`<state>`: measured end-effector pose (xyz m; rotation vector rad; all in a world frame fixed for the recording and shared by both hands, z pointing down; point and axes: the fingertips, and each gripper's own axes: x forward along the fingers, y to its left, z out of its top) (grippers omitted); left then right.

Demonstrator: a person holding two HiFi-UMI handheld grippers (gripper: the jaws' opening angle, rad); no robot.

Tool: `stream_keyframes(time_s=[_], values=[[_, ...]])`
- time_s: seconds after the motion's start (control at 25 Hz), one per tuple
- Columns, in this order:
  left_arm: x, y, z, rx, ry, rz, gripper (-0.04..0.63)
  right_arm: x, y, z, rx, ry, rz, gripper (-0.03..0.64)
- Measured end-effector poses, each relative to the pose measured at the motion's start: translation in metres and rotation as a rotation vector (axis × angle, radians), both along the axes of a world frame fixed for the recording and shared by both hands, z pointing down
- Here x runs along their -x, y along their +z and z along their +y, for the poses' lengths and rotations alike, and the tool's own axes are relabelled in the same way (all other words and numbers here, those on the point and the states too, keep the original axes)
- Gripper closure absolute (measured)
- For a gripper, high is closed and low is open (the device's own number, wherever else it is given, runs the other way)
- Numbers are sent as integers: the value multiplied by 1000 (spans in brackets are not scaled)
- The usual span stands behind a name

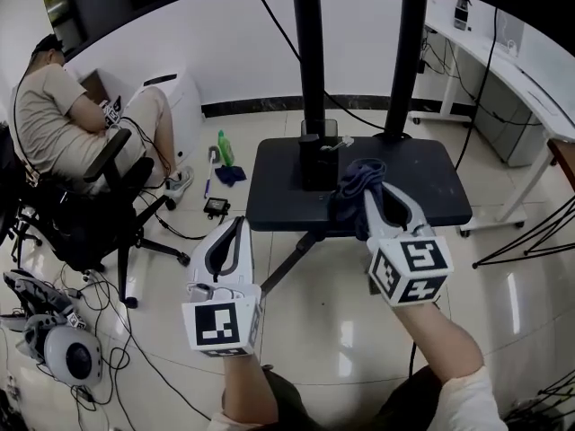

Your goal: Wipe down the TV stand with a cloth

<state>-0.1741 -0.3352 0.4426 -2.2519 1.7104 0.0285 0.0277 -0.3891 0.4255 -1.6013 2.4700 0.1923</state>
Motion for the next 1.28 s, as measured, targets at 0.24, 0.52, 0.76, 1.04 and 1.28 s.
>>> stream_keyframes(time_s=[0.24,0.52,0.76,1.04,1.28], values=[[-15,-4,9,11,15,-17,495,-33,34,-153,351,67,76,566],[-29,-1,15,60,42,-2,495,-22,48,-180,409,67,124,558],[-39,0,9,55,59,-30,495,1,27,-20,202,-46,133,558],[-84,9,6,70,161,-26,496,-11,16,99,-149,42,97,558],[-111,18,5,80,208,-24,496,-76,0,-1,0,112,85,558]])
